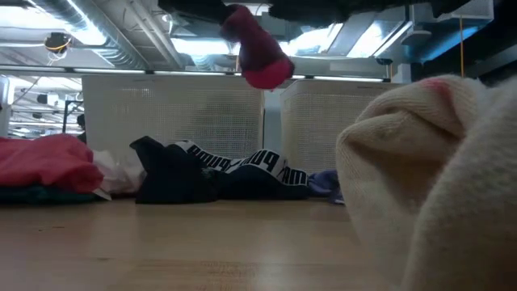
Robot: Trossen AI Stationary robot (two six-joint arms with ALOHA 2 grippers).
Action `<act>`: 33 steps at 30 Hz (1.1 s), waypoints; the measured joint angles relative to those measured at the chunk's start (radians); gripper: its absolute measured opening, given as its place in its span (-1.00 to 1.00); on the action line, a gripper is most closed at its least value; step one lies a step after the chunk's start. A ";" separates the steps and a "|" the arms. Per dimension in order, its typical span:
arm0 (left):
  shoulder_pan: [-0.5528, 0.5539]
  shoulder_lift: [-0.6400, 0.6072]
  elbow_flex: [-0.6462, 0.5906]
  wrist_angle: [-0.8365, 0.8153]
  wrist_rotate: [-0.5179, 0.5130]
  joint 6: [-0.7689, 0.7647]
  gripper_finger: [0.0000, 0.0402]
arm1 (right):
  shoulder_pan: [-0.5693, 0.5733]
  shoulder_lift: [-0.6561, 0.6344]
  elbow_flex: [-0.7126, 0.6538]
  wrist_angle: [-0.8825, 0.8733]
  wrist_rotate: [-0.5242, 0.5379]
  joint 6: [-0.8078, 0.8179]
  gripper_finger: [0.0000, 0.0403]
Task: Sort clothes
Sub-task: Put the maroon sock into the right white laundry bin
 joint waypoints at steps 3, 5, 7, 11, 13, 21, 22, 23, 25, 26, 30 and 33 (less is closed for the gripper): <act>0.014 0.000 0.000 0.003 0.000 -0.002 -0.99 | -0.007 0.041 0.027 -0.019 0.040 -0.008 0.60; 0.016 0.000 0.000 0.004 -0.001 -0.005 -0.98 | -0.015 0.066 0.046 -0.023 0.055 -0.015 0.60; 0.016 0.000 0.000 0.018 -0.001 -0.002 -0.97 | -0.028 0.085 0.055 -0.024 0.057 -0.015 0.60; 0.015 0.000 0.000 0.068 -0.001 0.015 -0.96 | -0.044 0.130 0.072 -0.028 0.056 -0.016 0.60; 0.015 0.000 0.000 0.074 0.000 0.028 -0.97 | -0.047 0.145 0.083 -0.024 0.053 -0.016 0.60; 0.016 0.000 0.000 0.078 0.000 0.035 -0.95 | -0.046 0.151 0.093 -0.027 0.047 -0.017 0.04; 0.015 0.000 0.000 0.076 0.000 0.035 -0.95 | -0.046 0.151 0.093 -0.027 0.047 -0.022 -0.09; 0.015 0.000 0.000 0.074 0.000 0.035 -0.94 | -0.046 0.151 0.093 -0.030 0.047 -0.023 -0.23; 0.015 0.000 0.000 0.074 0.000 0.037 -0.94 | -0.046 0.151 0.093 -0.035 0.047 -0.029 -0.51; 0.015 0.000 0.000 0.074 0.000 0.037 -0.94 | -0.046 0.151 0.093 -0.035 0.047 -0.040 -0.65; 0.015 0.001 0.000 0.074 0.000 0.034 -0.95 | -0.046 0.151 0.093 -0.035 0.057 -0.077 -0.93; 0.016 -0.002 0.000 0.076 0.000 0.026 -0.88 | -0.046 0.151 0.093 -0.035 0.068 -0.078 -0.84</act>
